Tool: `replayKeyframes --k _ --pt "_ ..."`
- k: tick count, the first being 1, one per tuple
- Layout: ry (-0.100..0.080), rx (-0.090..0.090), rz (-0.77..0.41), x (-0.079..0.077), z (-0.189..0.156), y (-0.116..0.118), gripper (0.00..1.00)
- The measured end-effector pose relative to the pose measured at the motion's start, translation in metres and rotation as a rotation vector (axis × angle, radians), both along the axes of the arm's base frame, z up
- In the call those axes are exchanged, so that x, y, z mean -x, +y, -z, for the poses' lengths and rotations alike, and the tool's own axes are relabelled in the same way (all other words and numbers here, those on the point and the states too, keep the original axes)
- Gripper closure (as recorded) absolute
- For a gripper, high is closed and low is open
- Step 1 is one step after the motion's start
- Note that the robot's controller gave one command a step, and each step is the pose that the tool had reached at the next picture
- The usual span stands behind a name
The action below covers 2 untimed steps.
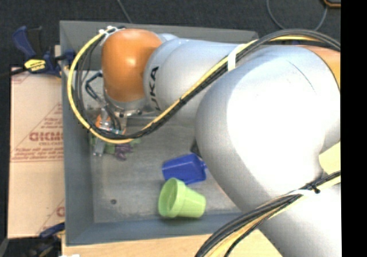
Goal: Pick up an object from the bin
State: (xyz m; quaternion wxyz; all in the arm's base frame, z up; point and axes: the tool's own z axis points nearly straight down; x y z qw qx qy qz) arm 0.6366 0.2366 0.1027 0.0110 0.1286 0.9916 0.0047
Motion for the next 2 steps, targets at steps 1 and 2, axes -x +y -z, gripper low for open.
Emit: replayKeyframes --k 1,2 --pt "-0.012 -0.022 0.227 0.0143 0.0205 0.0061 1.0" --pt "-0.012 -0.023 0.228 0.0142 0.0206 0.0061 1.0"
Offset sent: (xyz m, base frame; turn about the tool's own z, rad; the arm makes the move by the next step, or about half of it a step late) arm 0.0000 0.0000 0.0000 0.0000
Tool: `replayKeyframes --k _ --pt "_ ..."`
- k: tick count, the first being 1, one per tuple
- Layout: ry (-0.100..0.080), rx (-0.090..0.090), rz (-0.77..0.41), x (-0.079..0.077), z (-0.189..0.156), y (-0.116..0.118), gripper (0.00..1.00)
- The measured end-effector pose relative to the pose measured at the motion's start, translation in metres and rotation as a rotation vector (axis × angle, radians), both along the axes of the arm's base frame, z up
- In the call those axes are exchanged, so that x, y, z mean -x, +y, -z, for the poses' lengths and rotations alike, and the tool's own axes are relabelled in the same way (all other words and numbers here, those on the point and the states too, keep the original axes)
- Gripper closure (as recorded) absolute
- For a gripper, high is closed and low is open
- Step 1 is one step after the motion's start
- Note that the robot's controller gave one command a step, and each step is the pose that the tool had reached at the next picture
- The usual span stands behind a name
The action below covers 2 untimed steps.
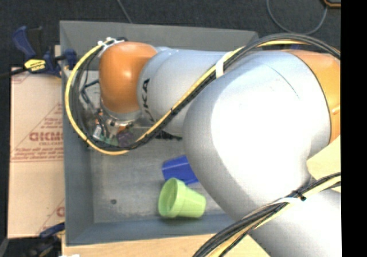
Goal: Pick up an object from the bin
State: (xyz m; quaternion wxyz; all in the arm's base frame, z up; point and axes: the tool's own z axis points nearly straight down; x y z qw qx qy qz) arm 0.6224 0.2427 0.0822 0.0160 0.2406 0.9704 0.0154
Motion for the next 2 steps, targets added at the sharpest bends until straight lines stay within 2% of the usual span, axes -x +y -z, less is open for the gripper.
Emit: replayKeyframes --k 1,2 --pt "0.0 -0.001 -0.001 0.0 -0.032 -0.001 1.0" --pt "-0.004 -0.002 0.0 -0.001 -0.043 -0.001 1.0"
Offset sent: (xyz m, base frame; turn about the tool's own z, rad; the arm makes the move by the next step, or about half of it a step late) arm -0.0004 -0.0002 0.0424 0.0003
